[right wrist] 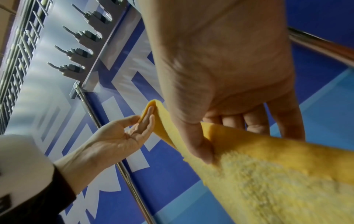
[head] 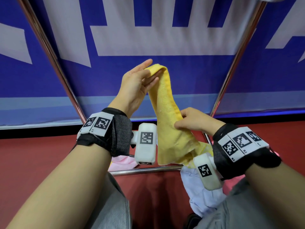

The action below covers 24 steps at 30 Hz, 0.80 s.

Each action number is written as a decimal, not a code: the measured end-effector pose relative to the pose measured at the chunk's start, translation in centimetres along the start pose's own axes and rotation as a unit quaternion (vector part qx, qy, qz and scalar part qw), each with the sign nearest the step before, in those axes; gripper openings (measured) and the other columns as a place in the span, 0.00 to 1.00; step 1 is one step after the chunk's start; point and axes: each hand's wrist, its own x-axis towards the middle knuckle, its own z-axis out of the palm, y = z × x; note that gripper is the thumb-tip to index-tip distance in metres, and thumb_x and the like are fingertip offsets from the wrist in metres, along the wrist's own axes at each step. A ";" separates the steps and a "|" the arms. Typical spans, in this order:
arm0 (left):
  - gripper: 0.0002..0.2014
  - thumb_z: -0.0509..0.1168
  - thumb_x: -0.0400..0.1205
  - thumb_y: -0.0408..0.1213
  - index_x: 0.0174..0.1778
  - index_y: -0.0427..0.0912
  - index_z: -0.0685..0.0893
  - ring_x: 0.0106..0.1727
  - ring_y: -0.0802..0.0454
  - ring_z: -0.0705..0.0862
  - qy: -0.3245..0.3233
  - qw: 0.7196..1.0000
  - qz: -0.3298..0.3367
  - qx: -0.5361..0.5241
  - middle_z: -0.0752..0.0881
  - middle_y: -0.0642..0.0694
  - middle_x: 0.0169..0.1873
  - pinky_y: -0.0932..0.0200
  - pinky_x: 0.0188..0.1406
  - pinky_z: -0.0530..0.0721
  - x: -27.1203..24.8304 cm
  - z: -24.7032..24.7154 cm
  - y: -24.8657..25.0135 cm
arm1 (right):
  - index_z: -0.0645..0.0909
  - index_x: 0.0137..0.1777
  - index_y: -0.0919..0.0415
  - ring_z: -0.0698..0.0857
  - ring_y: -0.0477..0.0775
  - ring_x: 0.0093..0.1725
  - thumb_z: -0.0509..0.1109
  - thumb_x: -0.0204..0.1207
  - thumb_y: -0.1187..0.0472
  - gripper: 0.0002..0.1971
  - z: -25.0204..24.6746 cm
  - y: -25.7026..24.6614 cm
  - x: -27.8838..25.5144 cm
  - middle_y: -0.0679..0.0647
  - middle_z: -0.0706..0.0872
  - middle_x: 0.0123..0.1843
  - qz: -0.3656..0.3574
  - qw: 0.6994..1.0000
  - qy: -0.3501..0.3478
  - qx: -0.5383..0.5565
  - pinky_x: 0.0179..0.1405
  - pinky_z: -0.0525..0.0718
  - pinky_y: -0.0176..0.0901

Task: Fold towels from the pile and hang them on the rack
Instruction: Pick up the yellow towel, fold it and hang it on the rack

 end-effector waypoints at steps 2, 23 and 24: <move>0.17 0.53 0.80 0.20 0.53 0.42 0.81 0.44 0.53 0.90 0.023 1.000 0.003 0.004 0.87 0.40 0.50 0.64 0.48 0.86 0.1 -0.5 0.1 | 0.84 0.53 0.69 0.85 0.56 0.41 0.70 0.70 0.63 0.13 0.0 0.0 -0.1 0.63 0.89 0.48 0.002 1.000 -0.001 0.006 0.48 0.86 0.52; 0.20 0.61 0.73 0.16 0.62 0.26 0.82 0.31 0.56 0.78 0.295 0.947 0.085 0.100 0.80 0.48 0.33 0.69 0.27 0.75 2.3 -5.1 1.5 | 0.82 0.32 0.60 0.74 0.54 0.35 0.68 0.67 0.69 0.06 -4.3 3.1 1.4 0.57 0.76 0.31 0.005 0.972 0.236 0.008 0.32 0.76 0.44; 0.17 0.64 0.73 0.17 0.57 0.29 0.84 0.32 0.56 0.78 0.291 0.946 0.081 0.117 0.80 0.47 0.34 0.67 0.31 0.76 2.3 -5.3 1.3 | 0.84 0.34 0.58 0.78 0.55 0.38 0.69 0.66 0.69 0.06 -4.8 3.4 1.5 0.56 0.80 0.33 0.009 0.965 0.259 0.033 0.38 0.81 0.48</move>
